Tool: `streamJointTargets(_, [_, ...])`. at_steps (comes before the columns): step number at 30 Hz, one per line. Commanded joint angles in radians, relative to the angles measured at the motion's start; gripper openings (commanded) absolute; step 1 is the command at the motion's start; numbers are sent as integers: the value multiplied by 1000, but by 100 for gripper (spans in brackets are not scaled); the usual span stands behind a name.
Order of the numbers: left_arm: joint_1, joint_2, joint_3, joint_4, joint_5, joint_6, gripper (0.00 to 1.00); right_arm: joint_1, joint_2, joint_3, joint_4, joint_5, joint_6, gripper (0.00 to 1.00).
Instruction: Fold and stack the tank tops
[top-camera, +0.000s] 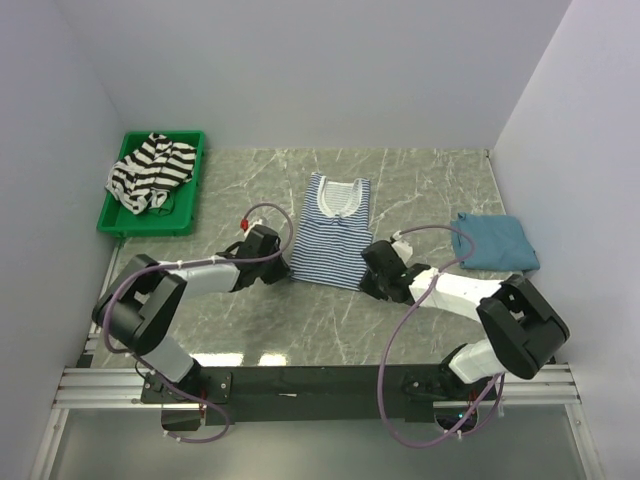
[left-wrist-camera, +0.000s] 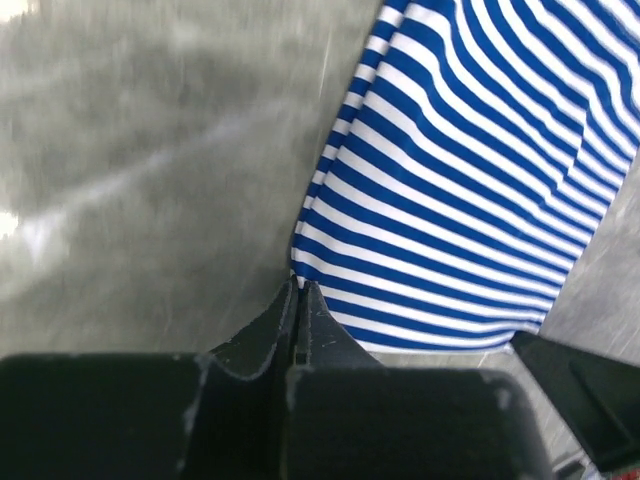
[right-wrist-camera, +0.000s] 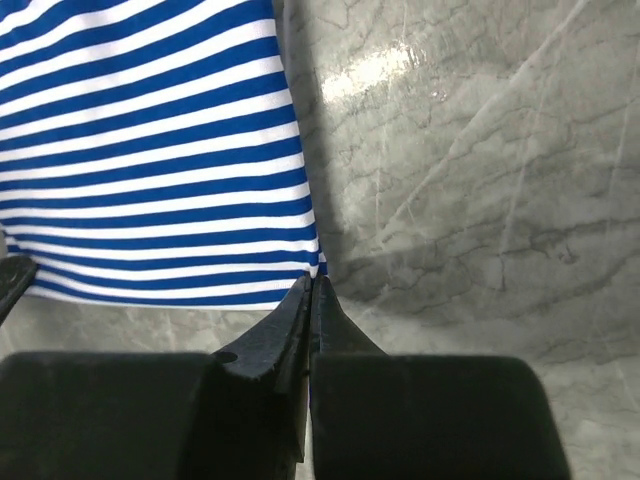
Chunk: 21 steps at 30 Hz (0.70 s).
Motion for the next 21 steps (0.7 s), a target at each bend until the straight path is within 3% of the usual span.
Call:
streamJointTargets(1, [-25, -81, -35, -88, -4, -4, 1, 30, -44, 29, -105, 58, -89, 0])
streamJointTargets(6, [-110, -266, -127, -193, -53, -78, 1, 161, -163, -12, -212, 42, -55, 0])
streamJointTargets(10, [-215, -484, -204, -317, -83, -178, 0, 389, -229, -18, -309, 60, 72, 0])
streamJointTargets(14, [-288, -678, -204, -443, -123, -241, 1, 512, -287, 38, -410, 98, 162, 0])
streamJointTargets(18, [-295, -779, -135, -579, -172, -249, 0, 524, -344, 89, -484, 121, 181, 0])
streamJointTargets(21, [-293, -758, -75, -585, -202, -232, 1, 499, -364, 139, -519, 141, 157, 0])
